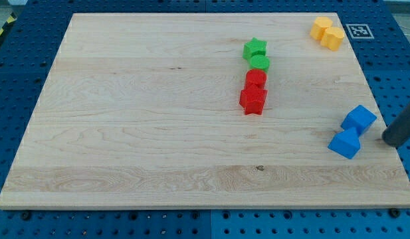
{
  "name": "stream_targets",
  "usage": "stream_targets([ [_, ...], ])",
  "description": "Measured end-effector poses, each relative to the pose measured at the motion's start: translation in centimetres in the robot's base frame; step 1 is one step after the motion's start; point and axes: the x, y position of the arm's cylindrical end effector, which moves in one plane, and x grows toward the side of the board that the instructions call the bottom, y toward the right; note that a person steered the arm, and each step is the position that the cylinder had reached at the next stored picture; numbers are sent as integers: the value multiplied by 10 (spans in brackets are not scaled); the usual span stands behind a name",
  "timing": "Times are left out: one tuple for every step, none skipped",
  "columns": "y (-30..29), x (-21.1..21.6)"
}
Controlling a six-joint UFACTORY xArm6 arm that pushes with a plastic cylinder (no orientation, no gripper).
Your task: Push the blue blocks to the left of the board
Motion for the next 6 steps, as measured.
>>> stream_targets([
  [5, -20],
  [-38, -21],
  [-42, -21],
  [-18, -21],
  [-18, -21],
  [2, -21],
])
